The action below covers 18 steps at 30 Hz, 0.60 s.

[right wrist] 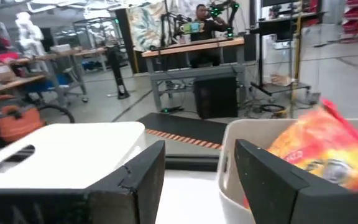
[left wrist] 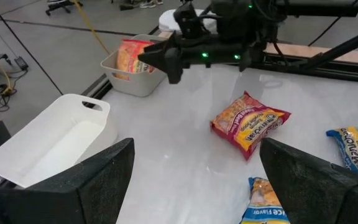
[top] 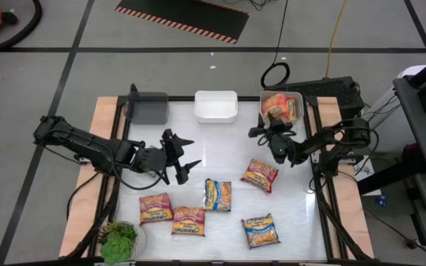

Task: Sort Maruchan noodles
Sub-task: Adjust the gray bin on the table

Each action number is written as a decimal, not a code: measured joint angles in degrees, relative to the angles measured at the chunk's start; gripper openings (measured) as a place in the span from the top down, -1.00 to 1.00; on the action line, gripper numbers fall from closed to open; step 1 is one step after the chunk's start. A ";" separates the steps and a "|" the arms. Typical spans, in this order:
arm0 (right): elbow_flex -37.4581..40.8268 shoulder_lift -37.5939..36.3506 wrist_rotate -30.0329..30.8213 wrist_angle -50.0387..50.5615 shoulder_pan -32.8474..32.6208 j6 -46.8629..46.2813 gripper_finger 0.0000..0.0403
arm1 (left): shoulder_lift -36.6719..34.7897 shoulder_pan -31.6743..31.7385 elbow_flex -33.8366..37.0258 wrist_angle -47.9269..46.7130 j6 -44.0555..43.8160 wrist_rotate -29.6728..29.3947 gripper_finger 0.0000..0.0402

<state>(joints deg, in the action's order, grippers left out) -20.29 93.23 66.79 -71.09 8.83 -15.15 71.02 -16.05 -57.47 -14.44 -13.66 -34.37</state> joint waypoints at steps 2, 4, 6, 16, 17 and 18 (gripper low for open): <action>0.02 0.01 2.17 0.15 -1.30 0.59 0.11 | 0.00 0.00 0.00 -0.01 -0.27 0.00 -0.75; 0.01 0.01 2.31 -0.04 -2.12 0.67 0.13 | 0.00 0.00 0.00 -0.02 -0.38 0.00 -0.75; -0.05 0.01 1.51 -0.13 -2.52 -0.60 0.14 | 0.00 0.00 0.00 -0.07 -0.34 0.00 -0.75; -8.17 0.01 -0.97 17.74 -0.08 -4.68 0.22 | 0.00 0.00 0.00 0.04 -0.14 -0.02 -0.75; -9.08 0.01 -1.10 19.45 0.24 -5.25 0.24 | 0.00 0.00 0.00 0.05 -0.14 -0.02 -0.75; -9.88 0.01 -1.60 20.91 0.60 -5.60 0.26 | 0.00 0.00 0.00 0.07 -0.16 -0.02 -0.75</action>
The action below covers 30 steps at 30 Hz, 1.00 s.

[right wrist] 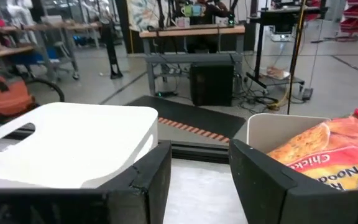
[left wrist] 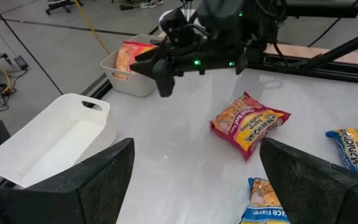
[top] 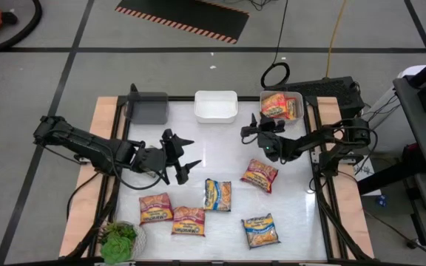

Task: Sort Maruchan noodles
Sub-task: Adjust the gray bin on the table

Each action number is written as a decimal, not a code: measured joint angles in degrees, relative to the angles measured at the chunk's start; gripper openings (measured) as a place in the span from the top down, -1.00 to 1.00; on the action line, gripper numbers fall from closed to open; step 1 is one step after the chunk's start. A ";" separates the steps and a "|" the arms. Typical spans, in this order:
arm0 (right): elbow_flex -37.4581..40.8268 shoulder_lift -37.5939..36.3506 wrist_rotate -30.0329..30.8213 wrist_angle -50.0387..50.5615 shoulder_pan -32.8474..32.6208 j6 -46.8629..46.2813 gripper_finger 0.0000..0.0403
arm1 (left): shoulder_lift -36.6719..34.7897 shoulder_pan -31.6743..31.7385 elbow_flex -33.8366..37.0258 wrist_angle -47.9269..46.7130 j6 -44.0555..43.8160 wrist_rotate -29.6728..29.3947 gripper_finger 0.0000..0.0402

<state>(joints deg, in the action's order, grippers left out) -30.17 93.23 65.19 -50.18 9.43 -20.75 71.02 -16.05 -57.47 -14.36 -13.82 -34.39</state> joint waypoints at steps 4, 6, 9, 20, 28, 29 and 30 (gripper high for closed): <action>-1.81 0.00 -4.48 3.08 1.68 -1.83 0.37 | 0.00 0.00 0.00 0.04 0.04 0.00 -0.75; -1.92 0.02 -5.93 3.83 2.37 -3.14 0.44 | 0.00 0.00 0.00 0.04 0.06 0.00 -0.75; -1.94 0.64 -6.86 4.65 3.04 -4.84 0.55 | 0.00 0.00 0.00 0.03 0.09 -0.01 -0.75; -1.94 3.95 -6.73 4.66 4.20 -5.65 0.88 | 0.00 0.00 0.00 -0.40 0.09 0.00 -0.75; -1.92 3.95 -6.93 7.58 6.79 -6.12 0.98 | 0.00 0.00 0.01 -0.44 0.13 -0.01 -0.75; -1.92 3.95 -6.93 7.73 6.93 -6.10 0.98 | 0.00 0.00 0.00 -0.44 0.13 0.00 -0.75; -1.92 3.95 -6.95 8.07 7.06 -6.08 0.98 | 0.00 0.00 0.01 -0.44 0.13 0.00 -0.75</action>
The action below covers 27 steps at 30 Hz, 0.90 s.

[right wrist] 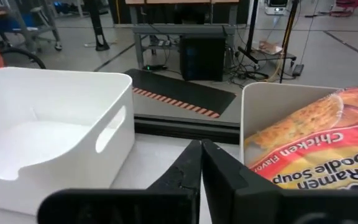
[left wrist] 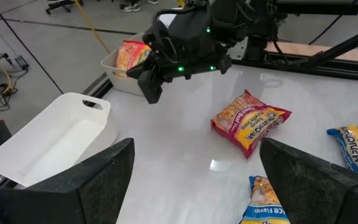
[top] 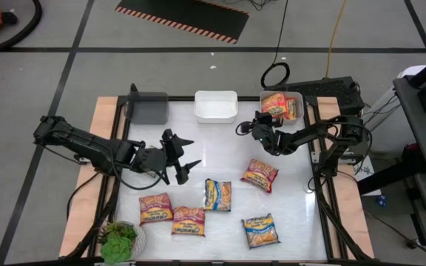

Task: Sort Maruchan noodles
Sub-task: Adjust the gray bin on the table

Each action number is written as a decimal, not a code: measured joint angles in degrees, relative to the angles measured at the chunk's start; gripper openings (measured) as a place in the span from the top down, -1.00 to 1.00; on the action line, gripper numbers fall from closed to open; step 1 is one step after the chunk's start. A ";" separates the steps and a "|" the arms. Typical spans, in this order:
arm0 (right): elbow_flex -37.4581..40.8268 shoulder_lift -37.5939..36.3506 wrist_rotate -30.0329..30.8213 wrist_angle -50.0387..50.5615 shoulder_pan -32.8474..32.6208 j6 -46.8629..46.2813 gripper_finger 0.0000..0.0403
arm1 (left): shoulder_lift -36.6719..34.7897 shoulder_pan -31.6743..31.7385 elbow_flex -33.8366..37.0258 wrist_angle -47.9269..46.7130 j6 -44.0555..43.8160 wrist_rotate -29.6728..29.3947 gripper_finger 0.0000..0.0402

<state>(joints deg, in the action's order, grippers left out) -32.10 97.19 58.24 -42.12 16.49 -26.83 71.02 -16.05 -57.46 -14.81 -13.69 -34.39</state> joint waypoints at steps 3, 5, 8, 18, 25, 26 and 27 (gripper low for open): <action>0.00 0.00 0.02 1.79 0.30 0.00 0.98 | 0.00 0.00 -0.01 -0.01 0.00 0.00 -0.75; 0.00 0.00 0.04 3.06 0.66 -0.39 0.98 | 0.00 0.00 -0.01 -0.02 0.00 0.00 -0.75; 0.02 0.00 0.07 4.91 1.16 -1.42 0.98 | 0.00 0.00 -0.01 -0.08 -0.02 0.00 -0.75; 0.02 0.00 1.92 6.56 2.64 -0.87 0.98 | 0.00 -0.11 0.00 -1.05 -0.21 0.00 -0.75; 0.02 0.00 2.22 10.10 3.47 -0.98 0.98 | 0.00 -0.11 -0.01 -2.25 -0.42 0.00 -0.75; 0.02 0.00 2.80 10.27 3.46 -0.99 0.98 | 0.00 -0.11 -0.01 -2.25 -0.44 0.00 -0.75; 0.02 0.00 3.30 10.64 3.43 -0.99 0.98 | 0.00 -0.11 0.01 -2.25 -0.44 0.00 -0.75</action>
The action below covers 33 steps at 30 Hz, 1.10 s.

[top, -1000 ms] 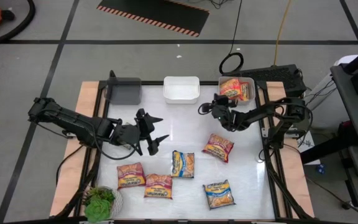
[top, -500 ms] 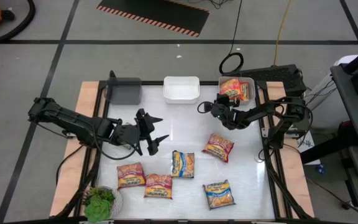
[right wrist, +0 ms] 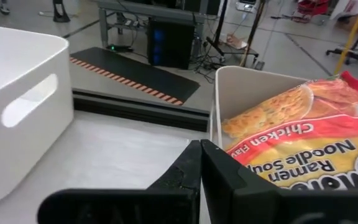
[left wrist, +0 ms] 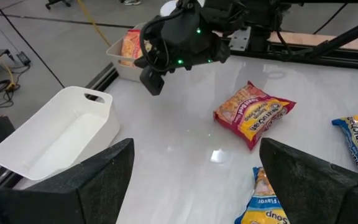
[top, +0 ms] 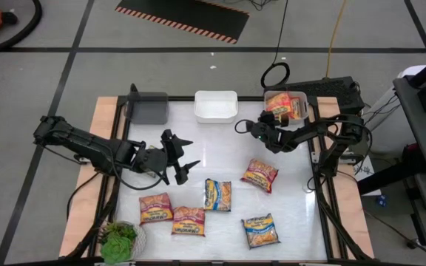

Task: Sort Maruchan noodles
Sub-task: Adjust the gray bin on the table, then put the top red noodle pack into the white bin

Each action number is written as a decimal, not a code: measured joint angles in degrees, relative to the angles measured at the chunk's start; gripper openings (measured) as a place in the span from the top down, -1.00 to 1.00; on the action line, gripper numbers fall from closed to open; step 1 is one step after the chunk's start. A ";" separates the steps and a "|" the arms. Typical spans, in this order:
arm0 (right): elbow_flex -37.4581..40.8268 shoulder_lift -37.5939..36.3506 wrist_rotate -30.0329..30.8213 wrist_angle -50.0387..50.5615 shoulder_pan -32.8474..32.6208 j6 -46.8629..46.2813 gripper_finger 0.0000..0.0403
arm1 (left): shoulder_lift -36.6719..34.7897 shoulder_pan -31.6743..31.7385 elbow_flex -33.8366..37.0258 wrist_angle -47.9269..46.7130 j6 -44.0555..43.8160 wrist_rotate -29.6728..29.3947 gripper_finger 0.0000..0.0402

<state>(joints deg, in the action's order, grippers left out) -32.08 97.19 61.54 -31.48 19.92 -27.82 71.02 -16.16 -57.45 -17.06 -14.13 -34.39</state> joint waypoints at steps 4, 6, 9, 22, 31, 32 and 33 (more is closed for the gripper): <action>0.04 0.00 1.14 0.90 0.11 0.10 0.98 | 0.00 0.00 -0.02 -0.19 -0.05 0.00 -0.75; 0.04 0.00 1.14 1.41 0.11 0.06 0.98 | 0.00 0.00 0.00 -0.44 -0.06 0.00 -0.75; 0.04 0.00 -0.34 1.58 -0.11 -0.08 0.98 | 0.00 0.00 -0.01 -0.42 -0.09 0.00 -0.75; 0.07 -13.25 -12.34 1.93 -8.32 17.60 0.98 | 0.00 -1.33 0.00 -0.27 -0.03 1.45 -0.75; 0.07 -29.93 -41.95 25.07 -16.87 15.37 0.98 | 0.00 -1.33 0.00 0.66 0.36 9.40 -0.75; 0.07 -30.89 -42.18 26.45 -18.55 15.06 0.98 | 0.00 -1.33 0.00 0.66 0.51 9.40 -0.75; 0.07 -31.63 -42.17 27.24 -20.39 15.03 0.98 | 0.02 -1.33 0.00 0.66 0.79 9.39 -0.75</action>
<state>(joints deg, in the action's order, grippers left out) -32.01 65.55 19.37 -4.23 -0.46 -12.79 71.04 -17.50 -57.45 -16.40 -13.34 -25.00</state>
